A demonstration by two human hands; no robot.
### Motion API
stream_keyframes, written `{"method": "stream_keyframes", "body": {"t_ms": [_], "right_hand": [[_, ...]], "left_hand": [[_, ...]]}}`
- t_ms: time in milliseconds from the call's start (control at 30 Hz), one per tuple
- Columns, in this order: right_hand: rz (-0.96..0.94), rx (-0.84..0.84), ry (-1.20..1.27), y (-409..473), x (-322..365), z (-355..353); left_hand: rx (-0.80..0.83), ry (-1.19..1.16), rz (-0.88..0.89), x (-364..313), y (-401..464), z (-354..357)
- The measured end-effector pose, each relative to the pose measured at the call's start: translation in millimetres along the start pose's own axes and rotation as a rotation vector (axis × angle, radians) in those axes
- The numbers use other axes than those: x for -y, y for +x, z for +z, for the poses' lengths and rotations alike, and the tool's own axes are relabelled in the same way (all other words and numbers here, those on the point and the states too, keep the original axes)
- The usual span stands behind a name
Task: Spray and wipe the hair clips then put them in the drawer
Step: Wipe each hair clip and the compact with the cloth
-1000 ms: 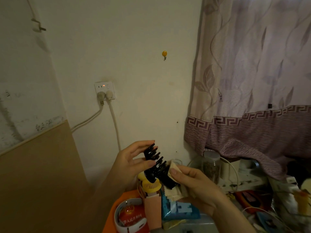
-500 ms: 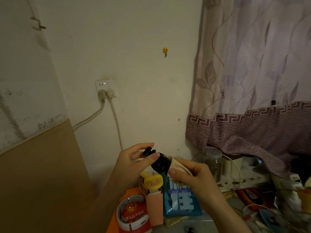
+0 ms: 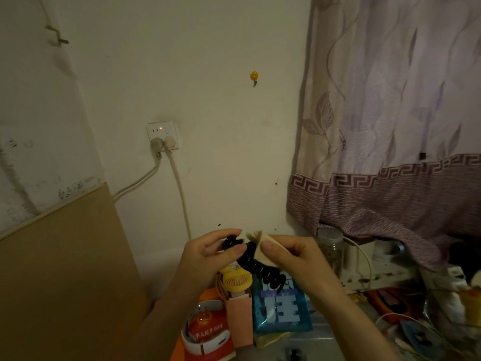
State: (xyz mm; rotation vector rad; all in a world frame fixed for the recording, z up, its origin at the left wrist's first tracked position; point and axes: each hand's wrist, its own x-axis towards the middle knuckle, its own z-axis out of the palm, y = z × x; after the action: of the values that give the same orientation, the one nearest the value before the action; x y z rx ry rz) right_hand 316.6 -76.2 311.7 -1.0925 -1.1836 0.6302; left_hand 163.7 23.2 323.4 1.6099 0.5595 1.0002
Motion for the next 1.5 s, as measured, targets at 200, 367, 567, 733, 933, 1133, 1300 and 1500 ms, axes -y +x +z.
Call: {"method": "stream_keyframes", "body": {"t_ms": [200,367,567,733,933,1133,1300,1500], "right_hand": [[-0.035,-0.037,-0.196,0,-10,10],[-0.014,-0.058,-0.138,-5,-14,4],[0.039,-0.045,0.01,-16,-20,-5],[0.04,-0.133,0.024,-22,-23,-11],[0.065,-0.182,0.012,-27,-35,-9],[0.1,-0.25,0.06,-38,-46,-10],[0.105,-0.393,0.037,-54,-55,-20],[0.13,-0.529,-0.023,-84,-64,-39]], "left_hand": [[-0.125,-0.009,-0.008,5,2,-1],[-0.199,-0.139,-0.025,8,4,-5],[-0.208,-0.187,-0.028,13,5,-12],[-0.21,-0.226,-0.054,26,1,-10],[-0.198,-0.224,-0.092,44,-4,1],[-0.118,-0.232,-0.112,59,-11,12],[-0.022,-0.174,-0.175,74,-14,23],[0.132,-0.098,-0.23,96,-15,45]]}}
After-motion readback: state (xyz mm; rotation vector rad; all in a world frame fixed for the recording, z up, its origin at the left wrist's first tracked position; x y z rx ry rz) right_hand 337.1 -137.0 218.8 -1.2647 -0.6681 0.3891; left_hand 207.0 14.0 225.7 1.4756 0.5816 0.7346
